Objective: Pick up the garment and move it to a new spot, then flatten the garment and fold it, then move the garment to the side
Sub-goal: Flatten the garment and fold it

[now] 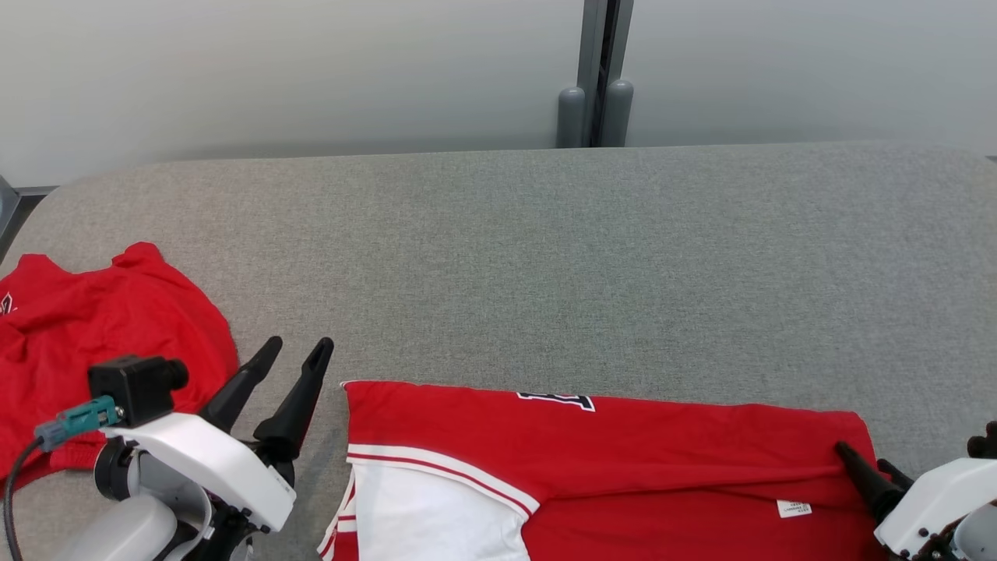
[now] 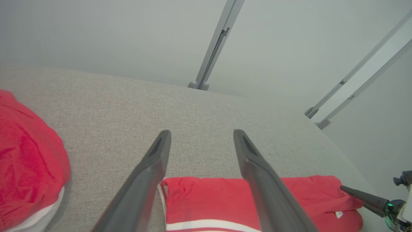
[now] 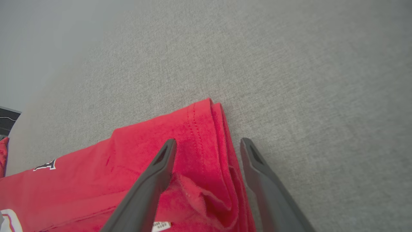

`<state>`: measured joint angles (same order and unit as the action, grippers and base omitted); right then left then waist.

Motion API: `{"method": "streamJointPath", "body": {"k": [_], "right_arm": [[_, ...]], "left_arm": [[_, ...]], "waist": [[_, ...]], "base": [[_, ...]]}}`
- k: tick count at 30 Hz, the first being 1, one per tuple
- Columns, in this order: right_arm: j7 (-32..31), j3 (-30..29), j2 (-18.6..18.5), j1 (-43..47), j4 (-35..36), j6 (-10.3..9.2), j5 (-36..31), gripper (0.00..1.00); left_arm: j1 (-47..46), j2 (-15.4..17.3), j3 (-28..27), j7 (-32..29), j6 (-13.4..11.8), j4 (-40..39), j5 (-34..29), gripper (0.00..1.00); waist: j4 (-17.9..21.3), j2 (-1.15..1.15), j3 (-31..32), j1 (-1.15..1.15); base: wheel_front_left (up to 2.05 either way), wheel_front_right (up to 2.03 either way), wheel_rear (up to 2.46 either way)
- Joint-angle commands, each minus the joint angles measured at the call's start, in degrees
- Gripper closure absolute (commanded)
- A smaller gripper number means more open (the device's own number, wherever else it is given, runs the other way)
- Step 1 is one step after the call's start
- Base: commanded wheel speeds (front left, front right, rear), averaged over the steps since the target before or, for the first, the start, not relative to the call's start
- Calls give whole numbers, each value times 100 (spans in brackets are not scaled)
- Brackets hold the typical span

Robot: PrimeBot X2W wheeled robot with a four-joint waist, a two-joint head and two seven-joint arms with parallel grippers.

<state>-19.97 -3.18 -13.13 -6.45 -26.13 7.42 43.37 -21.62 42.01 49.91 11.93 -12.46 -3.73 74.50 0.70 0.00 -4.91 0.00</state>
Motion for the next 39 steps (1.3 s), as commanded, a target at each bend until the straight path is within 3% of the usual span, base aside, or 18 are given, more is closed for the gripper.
{"method": "streamJointPath", "body": {"k": [1,13,20,21,22,23,24,29,39], "right_arm": [[-38,0,-1,53,-15,14,45,0],[-311,124,148,375,-186,9,343,0],[-398,293,276,367,-347,8,512,0],[-386,325,290,346,-365,8,529,40],[-367,355,305,317,-381,9,532,55],[-370,401,323,286,-386,9,541,81],[-374,444,337,258,-378,15,554,100],[-197,557,181,64,-314,13,597,100],[226,637,-127,-252,-155,14,716,100]], "left_arm": [[86,-11,3,23,-24,25,-30,0],[500,-435,-282,295,-42,99,-218,0],[765,-673,-664,321,-217,150,-682,0],[778,-700,-711,322,-231,180,-755,0],[792,-716,-740,323,-239,210,-848,0],[807,-747,-772,323,-253,243,-938,0],[821,-797,-815,324,-263,271,-1002,0],[949,-1054,-1198,324,-279,452,-1522,0],[1325,-1778,-2330,321,-44,535,-2838,0]], "waist": [[-8,0,-6,0],[-36,0,15,0],[-24,0,-1,0],[-31,0,-14,0],[-38,0,-27,0],[-45,0,-39,0],[-51,0,-47,0],[-70,0,-54,0],[-27,0,-80,0]], "base": [[0,0,0],[0,0,0],[0,0,0],[0,0,0],[0,0,0],[0,0,0],[0,0,0],[0,0,0],[0,0,0]]}}
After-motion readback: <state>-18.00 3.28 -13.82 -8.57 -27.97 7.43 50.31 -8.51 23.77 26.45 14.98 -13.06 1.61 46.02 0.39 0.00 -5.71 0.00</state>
